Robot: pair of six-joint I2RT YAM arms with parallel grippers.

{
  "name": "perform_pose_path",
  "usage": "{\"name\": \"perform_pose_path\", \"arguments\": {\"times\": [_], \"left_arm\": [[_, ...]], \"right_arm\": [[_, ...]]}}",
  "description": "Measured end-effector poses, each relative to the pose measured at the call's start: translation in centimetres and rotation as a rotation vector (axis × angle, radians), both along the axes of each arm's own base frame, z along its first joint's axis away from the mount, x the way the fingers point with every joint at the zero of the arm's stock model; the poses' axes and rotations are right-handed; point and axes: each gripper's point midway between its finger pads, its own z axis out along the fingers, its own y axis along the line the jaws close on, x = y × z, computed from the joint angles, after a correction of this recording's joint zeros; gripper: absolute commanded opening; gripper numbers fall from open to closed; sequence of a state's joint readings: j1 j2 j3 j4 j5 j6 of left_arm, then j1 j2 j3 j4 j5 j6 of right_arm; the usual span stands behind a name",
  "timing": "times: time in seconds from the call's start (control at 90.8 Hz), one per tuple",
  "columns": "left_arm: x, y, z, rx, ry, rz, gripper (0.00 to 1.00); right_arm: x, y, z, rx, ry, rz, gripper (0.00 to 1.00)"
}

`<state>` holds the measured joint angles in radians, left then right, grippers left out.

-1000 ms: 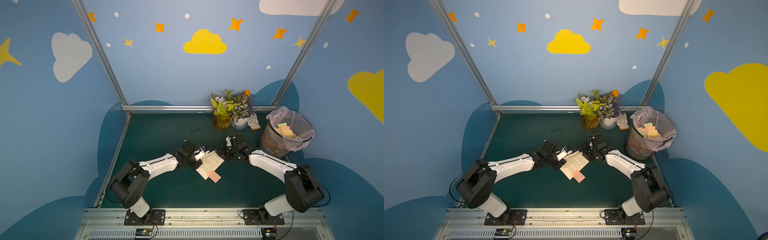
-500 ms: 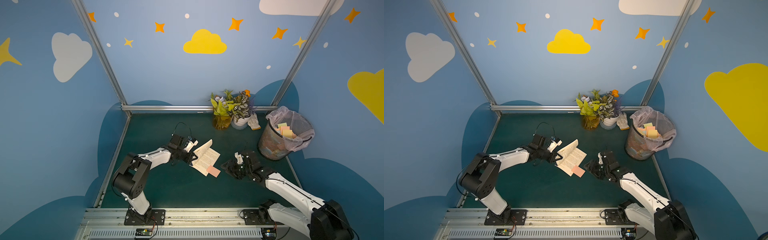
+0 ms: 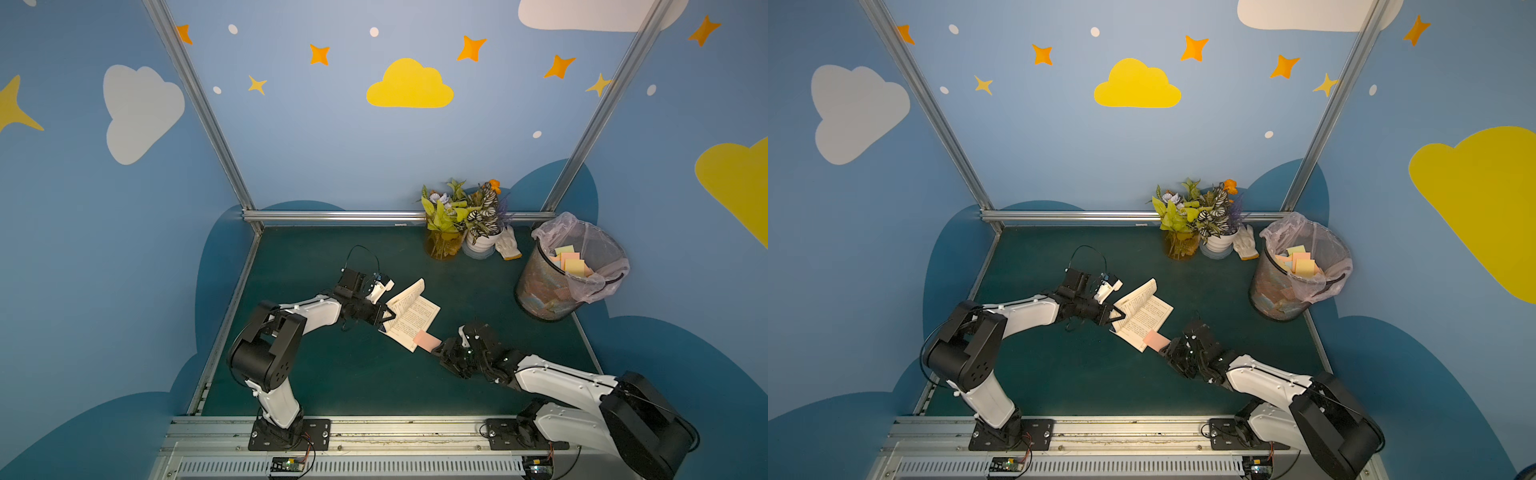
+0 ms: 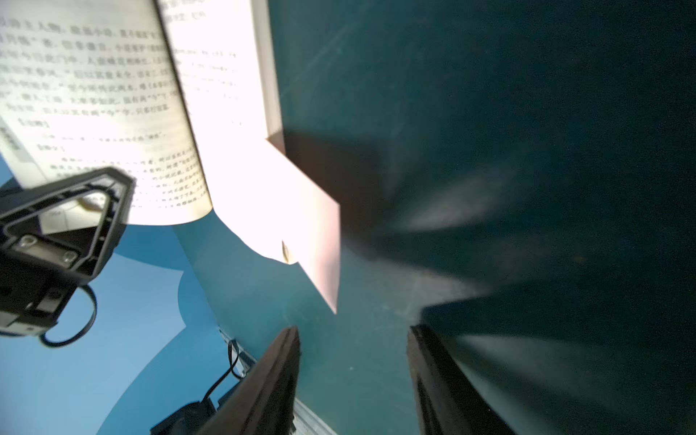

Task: Peel off the used sticky note
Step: Tear off the note from the book.

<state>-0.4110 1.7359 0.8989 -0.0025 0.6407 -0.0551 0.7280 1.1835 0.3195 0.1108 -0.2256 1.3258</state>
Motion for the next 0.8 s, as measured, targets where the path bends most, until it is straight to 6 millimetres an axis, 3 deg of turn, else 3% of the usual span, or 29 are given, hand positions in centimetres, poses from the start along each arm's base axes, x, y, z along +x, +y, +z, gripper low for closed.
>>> {"name": "perform_pose_path", "arguments": {"times": [0.407, 0.694, 0.804], "left_arm": [[0.0, 0.0, 0.1, -0.007, 0.003, 0.0, 0.03], [0.0, 0.0, 0.1, -0.01, 0.004, -0.002, 0.03], [0.0, 0.0, 0.0, -0.011, 0.007, -0.003, 0.03]], "right_arm": [[2.7, -0.1, 0.0, 0.006, -0.082, -0.15, 0.49], [5.4, 3.5, 0.0, 0.099, -0.122, -0.13, 0.44], [6.3, 5.1, -0.2, 0.147, -0.133, -0.113, 0.31]]}}
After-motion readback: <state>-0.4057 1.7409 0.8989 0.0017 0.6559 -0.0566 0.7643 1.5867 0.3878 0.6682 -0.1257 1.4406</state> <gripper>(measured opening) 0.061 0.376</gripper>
